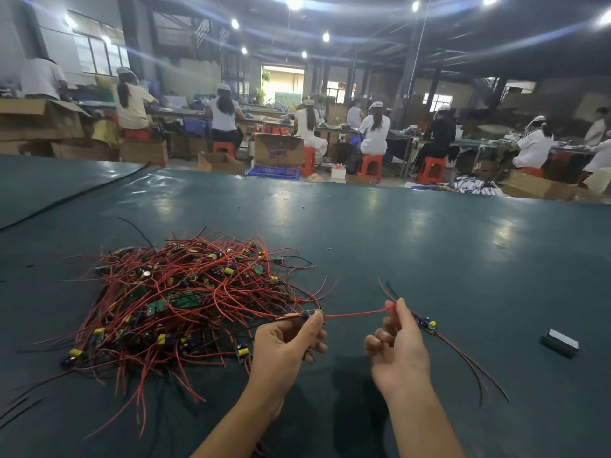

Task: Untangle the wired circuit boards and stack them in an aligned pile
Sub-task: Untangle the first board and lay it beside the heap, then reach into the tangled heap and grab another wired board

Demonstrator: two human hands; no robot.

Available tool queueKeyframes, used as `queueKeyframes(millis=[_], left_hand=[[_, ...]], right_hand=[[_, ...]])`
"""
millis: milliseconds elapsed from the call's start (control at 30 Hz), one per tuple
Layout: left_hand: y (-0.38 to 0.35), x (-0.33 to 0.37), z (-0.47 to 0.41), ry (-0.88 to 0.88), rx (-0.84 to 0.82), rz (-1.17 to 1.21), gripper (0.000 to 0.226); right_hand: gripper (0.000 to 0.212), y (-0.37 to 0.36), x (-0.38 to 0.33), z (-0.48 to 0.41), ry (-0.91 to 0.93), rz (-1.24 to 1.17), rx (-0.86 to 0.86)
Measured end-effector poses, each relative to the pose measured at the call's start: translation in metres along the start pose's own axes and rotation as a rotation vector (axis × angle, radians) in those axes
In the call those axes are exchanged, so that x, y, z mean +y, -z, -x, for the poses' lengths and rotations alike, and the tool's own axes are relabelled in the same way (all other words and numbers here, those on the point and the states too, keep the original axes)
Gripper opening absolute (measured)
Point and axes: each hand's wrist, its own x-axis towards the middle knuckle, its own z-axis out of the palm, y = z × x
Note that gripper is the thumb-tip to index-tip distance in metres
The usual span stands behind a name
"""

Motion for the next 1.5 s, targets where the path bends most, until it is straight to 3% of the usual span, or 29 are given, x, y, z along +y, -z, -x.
queueKeyframes(millis=[167, 267, 367, 533, 667, 800, 967, 1233, 1400, 1500], left_hand=[[-0.001, -0.001, -0.004, -0.051, 0.113, 0.026, 0.022], [-0.002, -0.002, -0.006, -0.114, 0.140, -0.063, 0.019], [-0.002, -0.003, -0.006, -0.144, 0.144, -0.025, 0.019], [-0.005, -0.008, -0.003, -0.282, -0.024, -0.187, 0.032], [0.001, -0.017, -0.001, -0.367, -0.262, -0.578, 0.072], [0.012, -0.028, -0.005, -0.398, -0.362, -0.805, 0.063], [0.016, -0.034, -0.007, -0.389, -0.309, -0.817, 0.035], [0.016, -0.035, -0.006, -0.365, -0.331, -0.808, 0.029], [0.016, -0.034, -0.007, -0.360, -0.335, -0.810, 0.029], [0.016, -0.034, -0.006, -0.361, -0.341, -0.816, 0.029]], right_hand=[[0.036, -0.014, 0.034, 0.028, 0.051, 0.218, -0.085], [0.025, -0.022, 0.056, 0.049, 0.020, 0.293, -0.266], [0.018, -0.025, 0.057, 0.052, 0.007, 0.259, -0.287], [0.022, -0.023, 0.045, 0.048, -0.001, 0.142, -0.256], [0.024, -0.024, 0.021, 0.040, 0.045, 0.041, -0.216], [0.022, -0.021, -0.022, 0.023, 0.106, 0.049, -0.207], [0.027, -0.014, -0.087, -0.013, 0.263, 0.552, -0.192], [0.036, 0.014, -0.092, -0.071, 0.555, 1.710, 0.004], [0.032, 0.033, -0.071, -0.081, 0.681, 1.981, 0.113], [0.032, 0.036, -0.064, -0.077, 0.860, 2.132, 0.200]])
